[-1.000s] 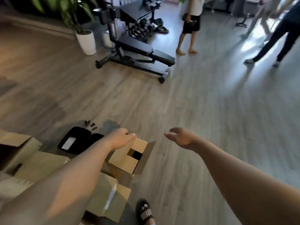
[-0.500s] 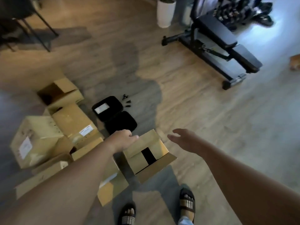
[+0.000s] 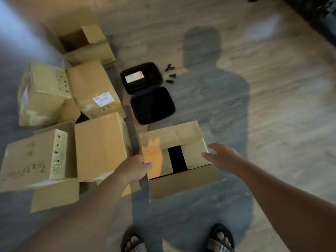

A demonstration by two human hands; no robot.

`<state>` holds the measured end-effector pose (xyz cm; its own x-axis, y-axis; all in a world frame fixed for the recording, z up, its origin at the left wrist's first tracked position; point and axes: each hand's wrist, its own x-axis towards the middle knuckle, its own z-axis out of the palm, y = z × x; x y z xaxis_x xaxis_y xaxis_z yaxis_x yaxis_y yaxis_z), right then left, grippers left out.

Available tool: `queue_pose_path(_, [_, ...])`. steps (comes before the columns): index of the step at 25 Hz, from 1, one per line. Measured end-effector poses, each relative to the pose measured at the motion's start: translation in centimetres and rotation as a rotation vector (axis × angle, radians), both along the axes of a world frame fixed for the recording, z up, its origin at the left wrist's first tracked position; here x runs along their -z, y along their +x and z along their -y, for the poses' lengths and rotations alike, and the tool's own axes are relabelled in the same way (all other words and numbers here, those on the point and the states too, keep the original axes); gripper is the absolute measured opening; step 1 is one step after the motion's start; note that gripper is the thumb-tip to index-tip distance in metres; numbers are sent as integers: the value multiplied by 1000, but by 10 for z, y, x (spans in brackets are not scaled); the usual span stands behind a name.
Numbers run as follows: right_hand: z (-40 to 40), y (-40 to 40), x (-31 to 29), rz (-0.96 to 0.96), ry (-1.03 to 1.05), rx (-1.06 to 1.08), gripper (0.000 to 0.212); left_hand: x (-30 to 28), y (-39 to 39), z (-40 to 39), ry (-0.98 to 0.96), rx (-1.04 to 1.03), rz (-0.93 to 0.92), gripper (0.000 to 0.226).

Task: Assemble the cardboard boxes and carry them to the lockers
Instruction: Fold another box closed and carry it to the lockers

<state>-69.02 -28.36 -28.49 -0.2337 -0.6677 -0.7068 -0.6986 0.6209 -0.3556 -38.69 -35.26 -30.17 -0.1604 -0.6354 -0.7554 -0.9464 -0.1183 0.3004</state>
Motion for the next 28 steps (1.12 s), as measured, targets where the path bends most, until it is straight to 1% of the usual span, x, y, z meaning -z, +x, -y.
queue_pose_path(3, [8, -9, 96, -54, -8, -41, 70, 94, -1, -5, -14, -72, 46, 35])
queue_pose_path(4, [12, -12, 123, -62, -14, -53, 70, 122, -2, -5, -2, -133, 22, 38])
queue_pose_path(5, [15, -15, 146, -61, -27, -54, 69, 147, -4, -3, 6, -204, -37, 47])
queue_pose_path(7, [23, -21, 183, -42, -96, -30, 63, 183, -9, 2, -7, -361, -149, 69])
queue_pose_path(8, [28, -24, 198, -42, -162, -18, 59, 194, -12, 7, -47, -420, -188, 75])
queue_pose_path(10, [38, -28, 220, -79, -312, -7, 48, 209, -18, 19, -182, -450, -235, 74])
queue_pose_path(12, [47, -32, 233, -156, -427, -4, 42, 216, -23, 34, -335, -382, -236, 71])
queue_pose_path(13, [49, -37, 237, -183, -448, 4, 46, 216, -25, 40, -383, -329, -257, 72])
queue_pose_path(15, [51, -51, 239, -206, -447, 13, 67, 213, -32, 51, -410, -211, -333, 79])
queue_pose_path(17, [49, -67, 237, -209, -434, 49, 85, 209, -46, 61, -388, -108, -352, 84])
queue_pose_path(19, [44, -78, 233, -207, -405, 90, 89, 210, -64, 70, -345, 11, -288, 90])
queue_pose_path(22, [40, -82, 231, -225, -271, 123, 99, 216, -79, 65, -357, 157, -239, 97])
queue_pose_path(24, [48, -83, 231, -263, -200, 129, 109, 222, -85, 58, -399, 192, -194, 105])
queue_pose_path(26, [63, -81, 230, -306, -184, 117, 119, 226, -97, 48, -491, 206, -54, 116])
queue_pose_path(28, [73, -71, 228, -374, -189, 74, 122, 228, -114, 40, -521, 173, 42, 126])
